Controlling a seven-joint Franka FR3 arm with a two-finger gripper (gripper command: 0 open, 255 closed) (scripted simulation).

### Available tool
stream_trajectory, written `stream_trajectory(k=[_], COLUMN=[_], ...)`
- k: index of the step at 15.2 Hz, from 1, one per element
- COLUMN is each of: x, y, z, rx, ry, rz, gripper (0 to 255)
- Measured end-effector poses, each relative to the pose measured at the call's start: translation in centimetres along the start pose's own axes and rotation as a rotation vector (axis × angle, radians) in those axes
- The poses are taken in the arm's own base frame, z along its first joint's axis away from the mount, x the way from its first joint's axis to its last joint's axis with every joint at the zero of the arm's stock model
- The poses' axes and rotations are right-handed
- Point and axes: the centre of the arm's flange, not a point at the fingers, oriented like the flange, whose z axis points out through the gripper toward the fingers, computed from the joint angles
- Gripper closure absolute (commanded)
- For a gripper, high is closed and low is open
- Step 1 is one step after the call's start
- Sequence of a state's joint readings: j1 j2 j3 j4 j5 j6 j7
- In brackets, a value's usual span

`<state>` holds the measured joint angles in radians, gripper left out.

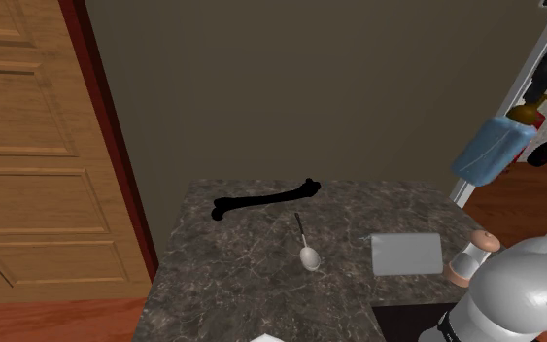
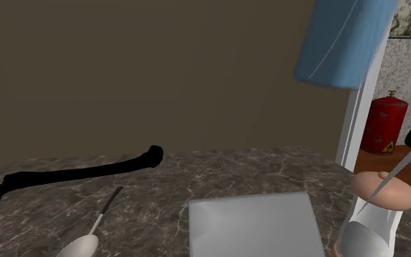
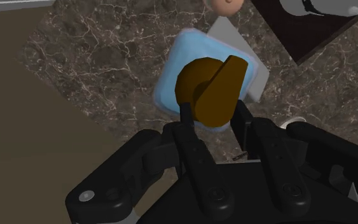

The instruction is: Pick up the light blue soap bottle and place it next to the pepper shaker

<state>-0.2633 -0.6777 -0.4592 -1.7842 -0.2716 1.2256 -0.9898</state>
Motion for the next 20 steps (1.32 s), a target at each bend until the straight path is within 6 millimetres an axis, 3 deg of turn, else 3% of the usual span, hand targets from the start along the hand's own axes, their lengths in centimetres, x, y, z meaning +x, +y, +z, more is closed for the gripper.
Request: stream_trajectory(k=[13,20], x=[-16.7,-17.8], y=[-1.3,-1.5], z=[-2.4,0.4], rx=[0.0,0.001], ry=[0.0,0.0], rz=[0.0,-0.001], gripper=[255,255])
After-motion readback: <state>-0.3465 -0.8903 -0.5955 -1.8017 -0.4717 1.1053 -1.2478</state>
